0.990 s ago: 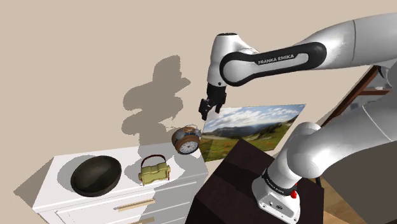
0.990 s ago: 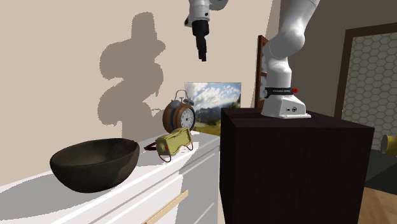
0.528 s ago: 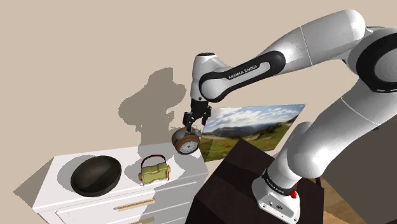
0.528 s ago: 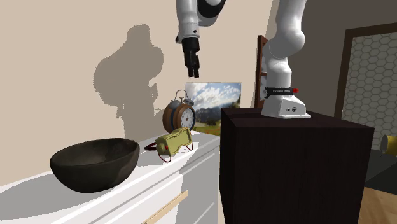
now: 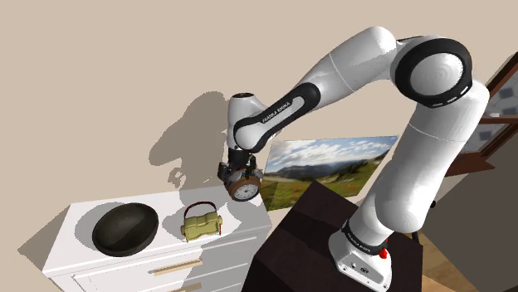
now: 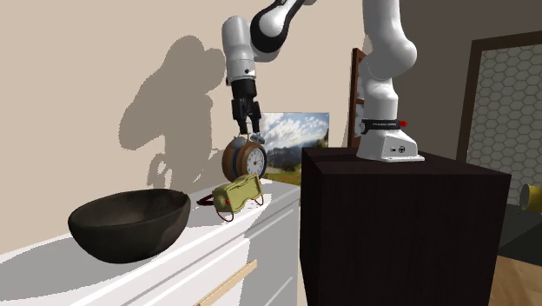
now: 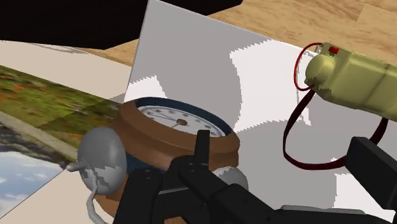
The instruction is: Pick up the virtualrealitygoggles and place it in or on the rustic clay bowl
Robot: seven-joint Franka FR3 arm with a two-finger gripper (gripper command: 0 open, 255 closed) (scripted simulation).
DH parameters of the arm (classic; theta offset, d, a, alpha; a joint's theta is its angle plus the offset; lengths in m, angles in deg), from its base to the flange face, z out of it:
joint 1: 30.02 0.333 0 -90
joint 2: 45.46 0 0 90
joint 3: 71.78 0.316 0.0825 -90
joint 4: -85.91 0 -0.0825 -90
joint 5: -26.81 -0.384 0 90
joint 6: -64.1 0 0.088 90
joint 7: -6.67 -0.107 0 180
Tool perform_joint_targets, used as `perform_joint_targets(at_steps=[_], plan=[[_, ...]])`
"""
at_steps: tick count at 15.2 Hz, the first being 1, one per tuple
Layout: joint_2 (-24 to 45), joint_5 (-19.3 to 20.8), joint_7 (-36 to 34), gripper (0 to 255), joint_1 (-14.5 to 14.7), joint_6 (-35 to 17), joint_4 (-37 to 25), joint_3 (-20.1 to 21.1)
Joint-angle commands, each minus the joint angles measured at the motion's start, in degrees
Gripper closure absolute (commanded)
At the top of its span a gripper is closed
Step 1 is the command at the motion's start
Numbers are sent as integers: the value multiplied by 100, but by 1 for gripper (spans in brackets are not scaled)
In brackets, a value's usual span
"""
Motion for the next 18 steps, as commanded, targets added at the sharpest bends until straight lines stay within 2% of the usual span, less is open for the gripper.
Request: perform_joint_targets(at_steps=[1, 10, 18], plan=[[448, -24, -156, 0, 39, -192, -220, 8], [2524, -148, -747, 0, 282, -672, -1684, -32], [3005, -137, -754, 0, 352, -1112, -1729, -36]])
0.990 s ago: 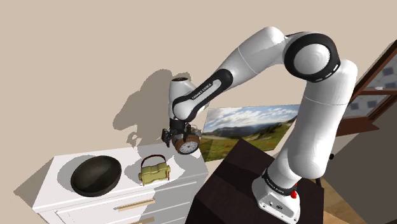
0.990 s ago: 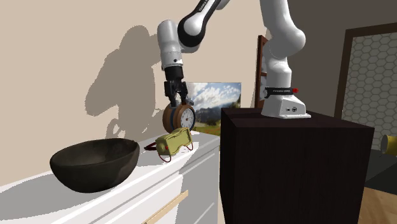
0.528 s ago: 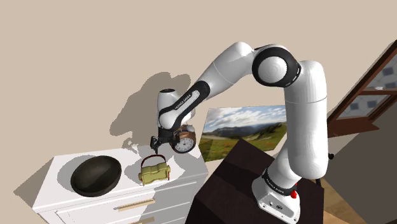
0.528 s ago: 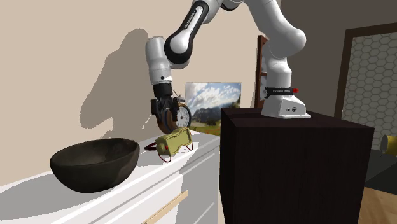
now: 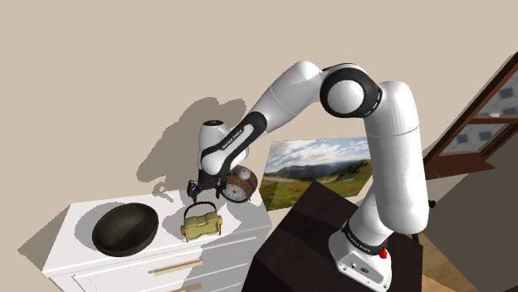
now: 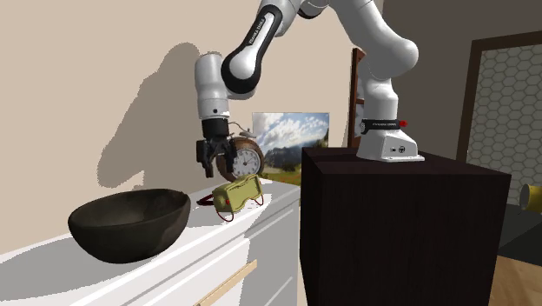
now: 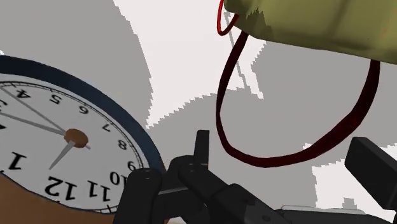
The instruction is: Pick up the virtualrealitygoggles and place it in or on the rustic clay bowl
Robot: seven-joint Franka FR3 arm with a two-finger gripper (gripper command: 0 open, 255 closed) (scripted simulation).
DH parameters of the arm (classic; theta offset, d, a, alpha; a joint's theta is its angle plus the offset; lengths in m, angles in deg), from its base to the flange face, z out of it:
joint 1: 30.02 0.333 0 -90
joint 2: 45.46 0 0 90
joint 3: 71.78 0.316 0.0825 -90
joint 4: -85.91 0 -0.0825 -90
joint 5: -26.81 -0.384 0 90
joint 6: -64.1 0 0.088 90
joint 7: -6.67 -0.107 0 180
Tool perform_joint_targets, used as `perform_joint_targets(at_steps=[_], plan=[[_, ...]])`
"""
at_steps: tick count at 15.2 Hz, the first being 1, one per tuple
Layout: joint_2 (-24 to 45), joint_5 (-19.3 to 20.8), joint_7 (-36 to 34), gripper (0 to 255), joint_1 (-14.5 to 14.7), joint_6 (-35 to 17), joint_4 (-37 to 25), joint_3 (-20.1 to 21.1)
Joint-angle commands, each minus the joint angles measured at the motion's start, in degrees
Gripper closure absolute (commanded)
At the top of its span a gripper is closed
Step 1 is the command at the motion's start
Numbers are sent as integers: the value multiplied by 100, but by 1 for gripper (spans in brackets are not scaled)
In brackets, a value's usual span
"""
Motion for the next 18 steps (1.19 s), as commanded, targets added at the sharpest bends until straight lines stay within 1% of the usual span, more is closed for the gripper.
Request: perform_joint_targets(at_steps=[1, 8, 9, 18], plan=[[370, -9, 68, 0, -78, 3, 134, -62], [370, -1, 63, 0, -85, 2, 134, -56], [368, -2, 62, 255, -84, 6, 132, -56], [370, -1, 63, 255, -85, 2, 134, -56]])
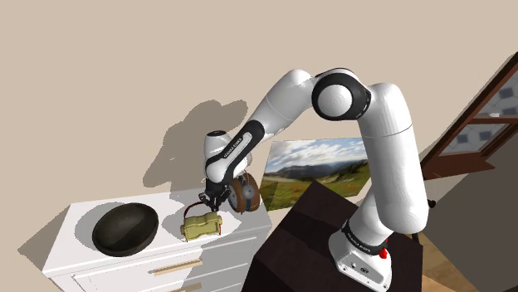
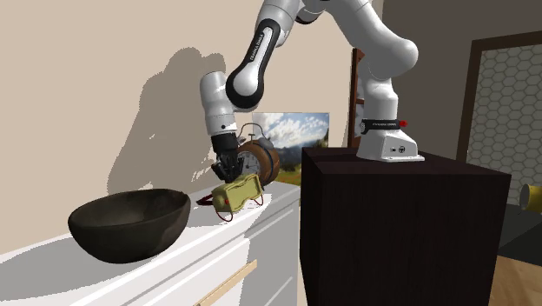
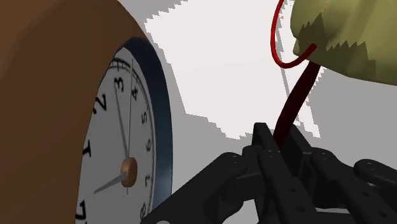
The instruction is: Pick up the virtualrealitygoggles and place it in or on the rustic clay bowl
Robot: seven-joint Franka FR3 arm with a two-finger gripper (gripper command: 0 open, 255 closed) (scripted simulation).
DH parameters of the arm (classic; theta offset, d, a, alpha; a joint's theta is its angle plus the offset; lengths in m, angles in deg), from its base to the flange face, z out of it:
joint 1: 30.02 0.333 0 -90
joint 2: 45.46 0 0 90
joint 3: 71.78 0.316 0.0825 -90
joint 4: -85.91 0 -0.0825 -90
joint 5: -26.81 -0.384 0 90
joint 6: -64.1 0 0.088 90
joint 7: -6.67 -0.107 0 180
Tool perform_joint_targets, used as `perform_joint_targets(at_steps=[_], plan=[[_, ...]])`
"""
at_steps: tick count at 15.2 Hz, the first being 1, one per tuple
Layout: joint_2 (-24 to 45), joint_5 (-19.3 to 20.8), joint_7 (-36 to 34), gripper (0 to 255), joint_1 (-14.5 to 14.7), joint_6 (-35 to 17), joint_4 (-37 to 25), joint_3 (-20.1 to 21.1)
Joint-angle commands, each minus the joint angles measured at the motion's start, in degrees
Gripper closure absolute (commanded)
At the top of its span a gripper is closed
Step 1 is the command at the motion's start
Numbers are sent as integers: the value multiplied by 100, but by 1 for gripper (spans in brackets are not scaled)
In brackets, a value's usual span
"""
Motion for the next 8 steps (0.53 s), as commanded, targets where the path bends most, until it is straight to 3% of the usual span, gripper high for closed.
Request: perform_joint_targets(at_steps=[1, 8], plan=[[-76, -4, -5, 255, -4, 45, 30, 7], [-589, -31, -45, 255, -39, 394, 191, 42]])
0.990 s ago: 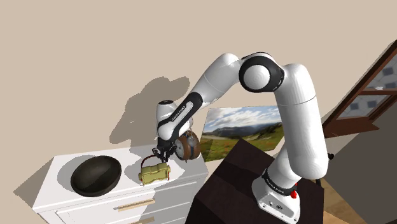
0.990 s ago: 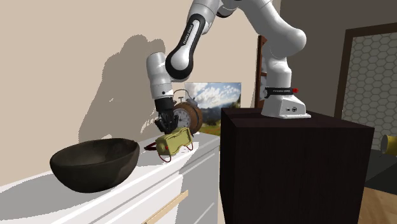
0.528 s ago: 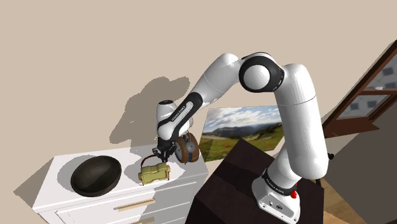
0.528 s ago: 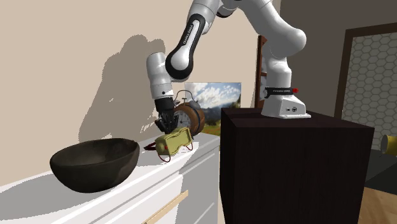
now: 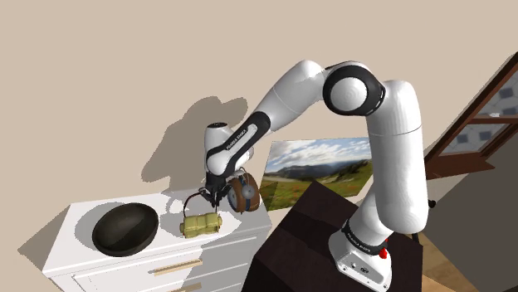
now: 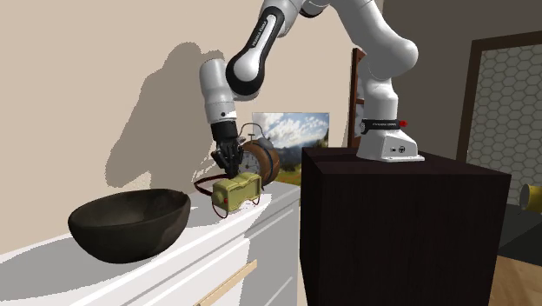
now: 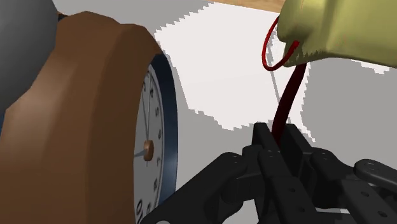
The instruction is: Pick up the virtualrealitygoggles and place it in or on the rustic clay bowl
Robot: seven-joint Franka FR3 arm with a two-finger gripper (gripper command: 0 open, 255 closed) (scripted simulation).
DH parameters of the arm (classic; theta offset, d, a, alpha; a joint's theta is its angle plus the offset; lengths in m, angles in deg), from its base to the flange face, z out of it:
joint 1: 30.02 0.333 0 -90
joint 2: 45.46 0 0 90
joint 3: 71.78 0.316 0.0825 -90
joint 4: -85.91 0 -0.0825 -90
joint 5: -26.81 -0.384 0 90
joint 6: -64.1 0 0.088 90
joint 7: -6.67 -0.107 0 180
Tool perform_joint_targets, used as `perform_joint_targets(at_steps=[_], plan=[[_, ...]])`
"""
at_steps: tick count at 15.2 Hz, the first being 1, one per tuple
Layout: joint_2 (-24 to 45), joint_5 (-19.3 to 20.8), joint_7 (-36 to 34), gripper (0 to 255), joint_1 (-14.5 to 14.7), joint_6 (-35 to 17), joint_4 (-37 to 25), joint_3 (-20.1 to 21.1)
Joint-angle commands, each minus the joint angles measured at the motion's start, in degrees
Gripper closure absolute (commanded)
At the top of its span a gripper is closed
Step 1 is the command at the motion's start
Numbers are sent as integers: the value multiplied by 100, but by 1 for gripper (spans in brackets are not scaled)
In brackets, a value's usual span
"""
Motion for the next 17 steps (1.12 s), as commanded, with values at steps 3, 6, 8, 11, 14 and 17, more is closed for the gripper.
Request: perform_joint_targets(at_steps=[3, 6, 8, 11, 14, 17], plan=[[-298, -15, -13, 255, -29, 234, 63, 17], [-505, -27, -29, 255, -43, 400, 102, 31], [-641, -35, -40, 255, -52, 515, 122, 40], [-840, -47, -57, 255, -66, 691, 143, 53], [-1032, -59, -73, 255, -79, 872, 153, 64], [-1218, -71, -89, 255, -91, 1058, 151, 74]])
